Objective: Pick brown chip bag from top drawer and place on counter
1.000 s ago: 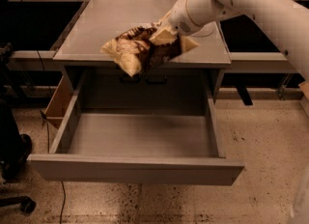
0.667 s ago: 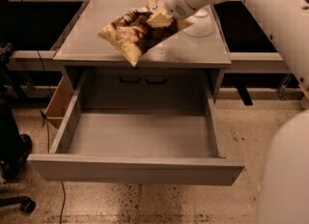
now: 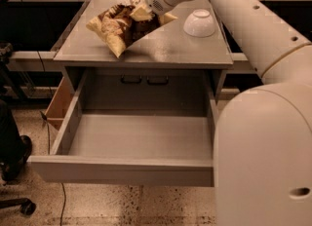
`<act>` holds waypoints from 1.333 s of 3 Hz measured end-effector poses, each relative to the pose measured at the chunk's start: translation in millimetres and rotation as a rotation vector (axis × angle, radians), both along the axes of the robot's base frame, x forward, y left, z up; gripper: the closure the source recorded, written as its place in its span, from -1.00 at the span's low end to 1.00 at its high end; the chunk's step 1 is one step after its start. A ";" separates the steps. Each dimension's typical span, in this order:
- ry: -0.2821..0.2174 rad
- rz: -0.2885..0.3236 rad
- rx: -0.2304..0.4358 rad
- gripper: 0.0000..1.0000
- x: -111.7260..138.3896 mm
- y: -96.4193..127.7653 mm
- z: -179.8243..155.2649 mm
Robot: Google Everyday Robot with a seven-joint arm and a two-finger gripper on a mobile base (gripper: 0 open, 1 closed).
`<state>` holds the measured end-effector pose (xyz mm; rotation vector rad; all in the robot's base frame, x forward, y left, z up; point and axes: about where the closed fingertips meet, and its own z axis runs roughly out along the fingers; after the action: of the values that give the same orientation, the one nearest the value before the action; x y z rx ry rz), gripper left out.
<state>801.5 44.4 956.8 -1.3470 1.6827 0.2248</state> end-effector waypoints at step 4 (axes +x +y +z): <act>0.027 -0.148 0.113 -0.39 50.9 60.4 -60.2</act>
Offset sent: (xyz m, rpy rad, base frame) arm 0.0634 0.0566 -0.0573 0.1177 0.0014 -0.1990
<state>852.4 104.8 896.7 -1.1357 1.7572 0.2488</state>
